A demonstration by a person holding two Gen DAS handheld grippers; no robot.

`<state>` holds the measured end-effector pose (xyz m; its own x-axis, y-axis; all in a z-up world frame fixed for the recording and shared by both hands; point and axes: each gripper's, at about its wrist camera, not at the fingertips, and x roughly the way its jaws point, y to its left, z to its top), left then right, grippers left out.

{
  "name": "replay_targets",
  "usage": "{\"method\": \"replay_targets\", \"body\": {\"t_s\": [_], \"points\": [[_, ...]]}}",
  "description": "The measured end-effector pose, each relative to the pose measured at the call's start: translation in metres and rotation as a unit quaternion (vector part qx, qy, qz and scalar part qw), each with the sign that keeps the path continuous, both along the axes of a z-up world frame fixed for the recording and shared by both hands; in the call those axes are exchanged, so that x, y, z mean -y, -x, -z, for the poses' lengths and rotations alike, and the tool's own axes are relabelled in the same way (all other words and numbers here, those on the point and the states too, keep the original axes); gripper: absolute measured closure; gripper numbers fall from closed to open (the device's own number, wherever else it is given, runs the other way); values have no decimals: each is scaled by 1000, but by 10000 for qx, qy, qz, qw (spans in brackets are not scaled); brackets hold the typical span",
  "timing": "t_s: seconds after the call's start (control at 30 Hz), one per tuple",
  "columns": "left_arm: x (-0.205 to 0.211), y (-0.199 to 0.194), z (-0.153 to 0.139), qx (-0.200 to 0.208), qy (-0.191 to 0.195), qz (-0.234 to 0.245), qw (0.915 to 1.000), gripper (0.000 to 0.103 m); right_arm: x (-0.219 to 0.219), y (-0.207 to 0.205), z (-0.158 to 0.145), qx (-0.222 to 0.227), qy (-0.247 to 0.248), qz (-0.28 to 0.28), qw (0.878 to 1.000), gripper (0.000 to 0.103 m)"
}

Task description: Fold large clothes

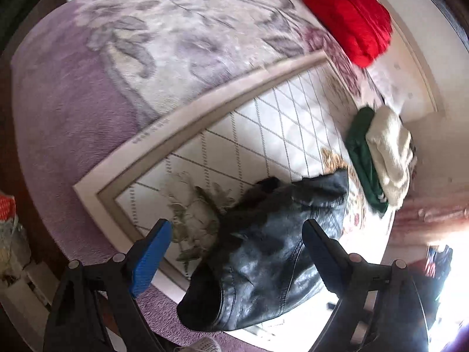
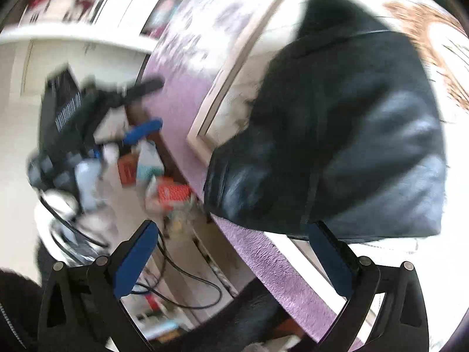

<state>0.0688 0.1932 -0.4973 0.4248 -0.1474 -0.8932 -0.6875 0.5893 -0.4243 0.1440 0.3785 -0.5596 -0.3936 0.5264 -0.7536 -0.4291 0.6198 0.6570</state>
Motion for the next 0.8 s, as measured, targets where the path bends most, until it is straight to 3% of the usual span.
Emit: {"method": "replay_targets", "body": {"t_s": [0.07, 0.13, 0.17, 0.2, 0.27, 0.3, 0.47, 0.53, 0.6, 0.63, 0.7, 0.73, 0.8], "points": [[14, -9, 18, -177, -42, 179, 9997, 13, 19, -23, -7, 354, 135, 482, 9981, 0], [35, -14, 49, -654, -152, 415, 9969, 13, 35, -48, -3, 619, 352, 834, 9940, 3], [48, -13, 72, -994, -203, 590, 9931, 13, 41, -61, 5, 683, 595, 1015, 9907, 21], [59, -9, 90, -1242, -203, 687, 9897, 12, 43, -71, 12, 643, 754, 1108, 9889, 52], [69, 5, 115, -1294, -82, 624, 9896, 9, 43, -88, 36, 492, 1129, 1178, 9854, 71], [70, 12, 124, -1369, -33, 567, 9890, 9, 38, -90, 45, 482, 1290, 1107, 9843, 71], [65, 18, 132, -1379, -44, 575, 9888, 9, -8, -85, 98, 639, 1816, -85, 9813, 63], [60, 16, 121, -1360, -7, 559, 9891, 9, -8, -90, 88, 355, 1724, -117, 9843, 58], [51, 18, 102, -1140, 47, 346, 9929, 11, 13, -103, 69, 288, 1250, 157, 9916, 56], [46, 21, 90, -1000, 31, 193, 9948, 11, 26, -110, 64, 355, 1152, 315, 9922, 50], [38, 28, 67, -779, -17, -79, 9969, 11, 62, -124, 70, 678, 1309, 713, 9865, 11], [36, 32, 58, -697, -44, -203, 9974, 11, 75, -127, 81, 635, 1314, 820, 9859, 10], [34, 38, 46, -619, -69, -340, 9975, 11, 91, -123, 130, -368, 1117, 666, 9908, 10]]}}
